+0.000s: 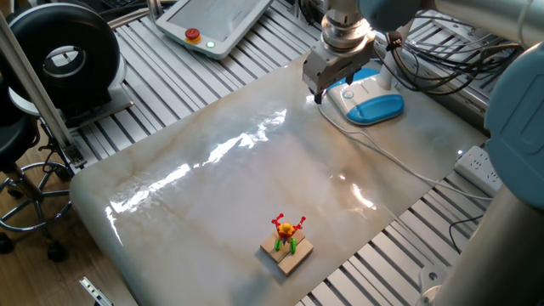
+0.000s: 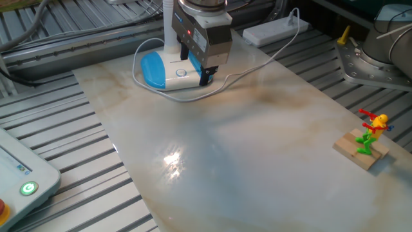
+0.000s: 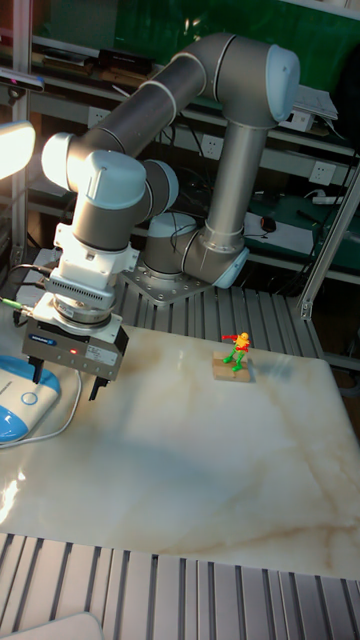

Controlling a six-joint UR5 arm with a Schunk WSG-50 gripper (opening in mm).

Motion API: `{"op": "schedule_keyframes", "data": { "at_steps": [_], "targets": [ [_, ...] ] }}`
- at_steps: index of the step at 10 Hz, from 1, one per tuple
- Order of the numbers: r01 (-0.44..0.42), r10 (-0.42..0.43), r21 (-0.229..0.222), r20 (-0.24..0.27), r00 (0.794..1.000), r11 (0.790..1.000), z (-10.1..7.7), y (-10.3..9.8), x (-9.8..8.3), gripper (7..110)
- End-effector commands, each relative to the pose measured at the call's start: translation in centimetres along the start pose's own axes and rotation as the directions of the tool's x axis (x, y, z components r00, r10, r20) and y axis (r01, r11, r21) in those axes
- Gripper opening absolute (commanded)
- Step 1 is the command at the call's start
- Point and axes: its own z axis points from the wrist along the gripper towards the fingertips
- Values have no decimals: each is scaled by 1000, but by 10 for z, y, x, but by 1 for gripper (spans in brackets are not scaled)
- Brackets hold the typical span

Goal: Turn off the desk lamp by pressing the button

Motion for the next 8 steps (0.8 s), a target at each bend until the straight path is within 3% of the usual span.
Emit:
{"op": "schedule_keyframes", "data": {
  "at_steps": [1, 8],
  "targets": [
    [-3, 3, -18, 7, 1000, 1000, 5, 0, -4, 88],
    [0, 0, -18, 7, 1000, 1000, 15, 1, -6, 88]
  ]
}}
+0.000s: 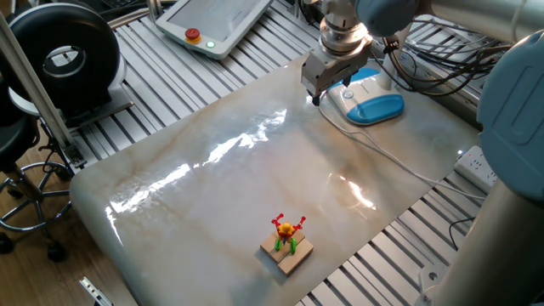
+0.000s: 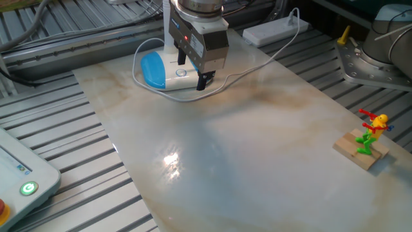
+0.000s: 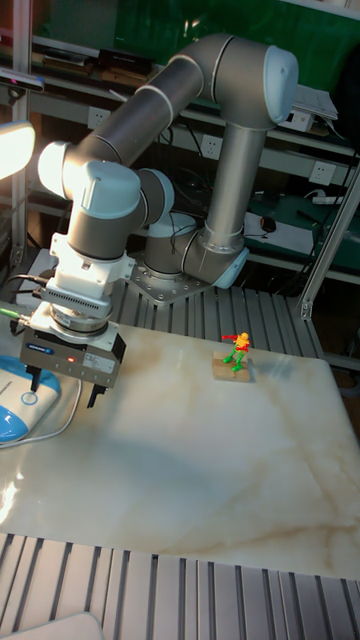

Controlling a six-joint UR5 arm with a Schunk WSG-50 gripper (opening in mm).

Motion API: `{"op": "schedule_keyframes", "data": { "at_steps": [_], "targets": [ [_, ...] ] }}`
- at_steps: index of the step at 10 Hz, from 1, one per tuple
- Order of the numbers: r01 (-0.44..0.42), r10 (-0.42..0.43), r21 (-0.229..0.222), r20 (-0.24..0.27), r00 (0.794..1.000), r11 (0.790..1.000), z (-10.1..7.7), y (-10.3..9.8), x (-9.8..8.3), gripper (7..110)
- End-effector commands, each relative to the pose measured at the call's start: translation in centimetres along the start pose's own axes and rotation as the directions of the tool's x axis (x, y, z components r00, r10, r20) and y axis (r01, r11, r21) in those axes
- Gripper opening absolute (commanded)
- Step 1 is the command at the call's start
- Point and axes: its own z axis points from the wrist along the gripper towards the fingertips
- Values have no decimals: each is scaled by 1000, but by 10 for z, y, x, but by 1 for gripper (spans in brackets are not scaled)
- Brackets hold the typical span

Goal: Turn off the desk lamp by pressing the button

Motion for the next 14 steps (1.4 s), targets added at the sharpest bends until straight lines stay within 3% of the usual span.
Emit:
{"op": "schedule_keyframes", "data": {
  "at_steps": [1, 14],
  "targets": [
    [-6, 6, -9, 4, 1000, 1000, 6, -1, -2, 88],
    [9, -9, -11, 12, 1000, 1000, 21, -6, 0, 88]
  ]
}}
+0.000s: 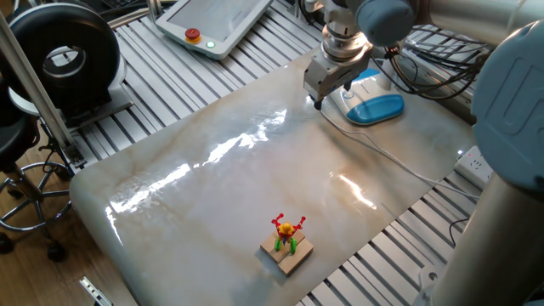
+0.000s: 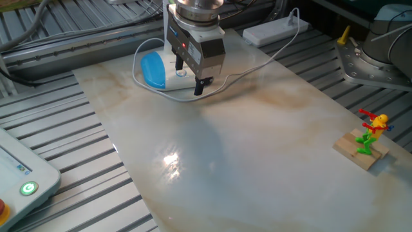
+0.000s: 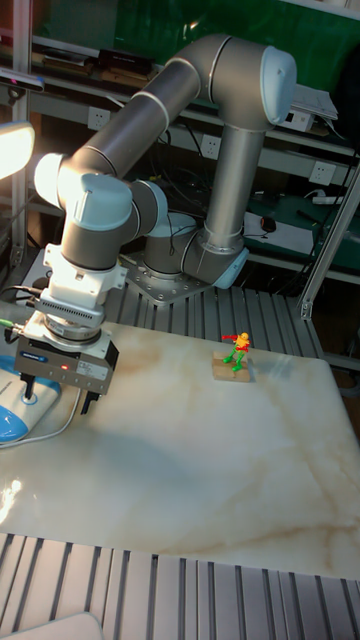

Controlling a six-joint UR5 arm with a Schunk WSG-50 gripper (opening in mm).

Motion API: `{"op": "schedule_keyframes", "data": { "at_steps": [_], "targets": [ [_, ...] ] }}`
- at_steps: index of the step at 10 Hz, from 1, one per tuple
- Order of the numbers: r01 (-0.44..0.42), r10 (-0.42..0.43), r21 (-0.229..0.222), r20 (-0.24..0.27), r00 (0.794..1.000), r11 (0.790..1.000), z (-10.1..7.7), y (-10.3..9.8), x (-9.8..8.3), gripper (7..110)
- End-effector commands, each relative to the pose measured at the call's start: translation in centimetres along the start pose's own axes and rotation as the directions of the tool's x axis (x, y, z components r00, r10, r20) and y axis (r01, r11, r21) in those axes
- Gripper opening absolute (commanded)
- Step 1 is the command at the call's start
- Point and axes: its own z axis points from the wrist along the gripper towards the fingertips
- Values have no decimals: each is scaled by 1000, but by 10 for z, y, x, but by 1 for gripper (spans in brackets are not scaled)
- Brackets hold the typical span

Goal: Turn off the desk lamp by pressing the button

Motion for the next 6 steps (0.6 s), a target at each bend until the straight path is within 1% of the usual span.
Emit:
{"op": "schedule_keyframes", "data": {
  "at_steps": [1, 3, 6],
  "targets": [
    [-11, 11, -15, 1, 1000, 1000, 2, 3, 0, 88],
    [-9, 9, -8, 5, 1000, 1000, 4, 4, -1, 88],
    [-5, 5, -8, 11, 1000, 1000, 6, 2, -1, 88]
  ]
}}
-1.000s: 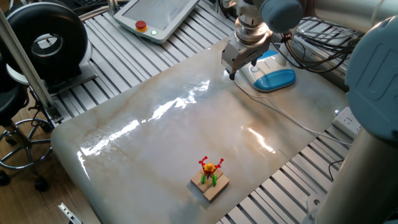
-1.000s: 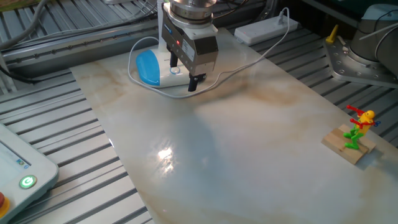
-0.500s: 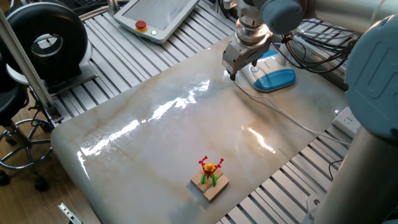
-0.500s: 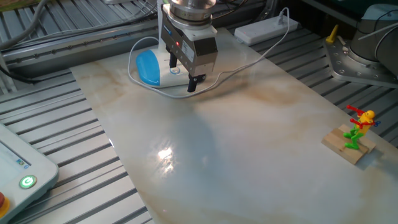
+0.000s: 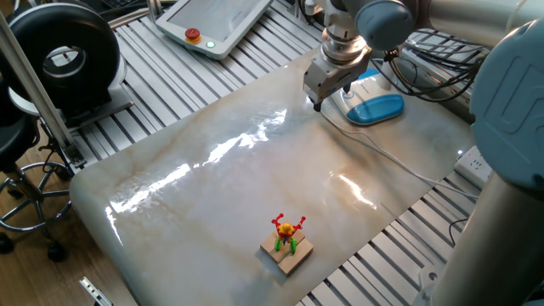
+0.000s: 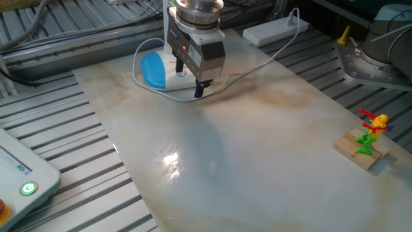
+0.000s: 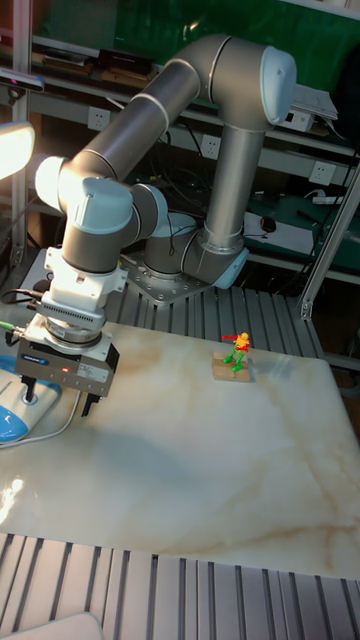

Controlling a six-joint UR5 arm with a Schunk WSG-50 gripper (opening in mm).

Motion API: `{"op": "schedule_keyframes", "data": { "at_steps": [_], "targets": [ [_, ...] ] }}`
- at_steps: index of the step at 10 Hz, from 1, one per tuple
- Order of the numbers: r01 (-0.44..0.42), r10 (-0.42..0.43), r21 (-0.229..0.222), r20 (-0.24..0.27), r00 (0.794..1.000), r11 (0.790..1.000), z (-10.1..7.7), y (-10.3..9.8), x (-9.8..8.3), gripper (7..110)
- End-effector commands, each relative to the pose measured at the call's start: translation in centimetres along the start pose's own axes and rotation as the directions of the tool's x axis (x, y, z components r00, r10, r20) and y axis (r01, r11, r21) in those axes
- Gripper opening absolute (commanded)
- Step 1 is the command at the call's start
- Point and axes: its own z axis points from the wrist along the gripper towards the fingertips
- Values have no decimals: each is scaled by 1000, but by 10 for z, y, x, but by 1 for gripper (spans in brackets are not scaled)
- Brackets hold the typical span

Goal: Turn off the desk lamp by pressing the button

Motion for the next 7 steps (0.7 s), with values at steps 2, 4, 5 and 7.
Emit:
{"op": "schedule_keyframes", "data": {
  "at_steps": [2, 4, 5, 7],
  "targets": [
    [-3, 3, -10, 6, 1000, 1000, 2, -1, 0, 88],
    [-2, 2, -13, 4, 1000, 1000, 2, 1, 0, 88],
    [-2, 2, -14, 4, 1000, 1000, 2, 2, 1, 88],
    [1, -1, -15, 7, 1000, 1000, 4, 2, 0, 88]
  ]
}}
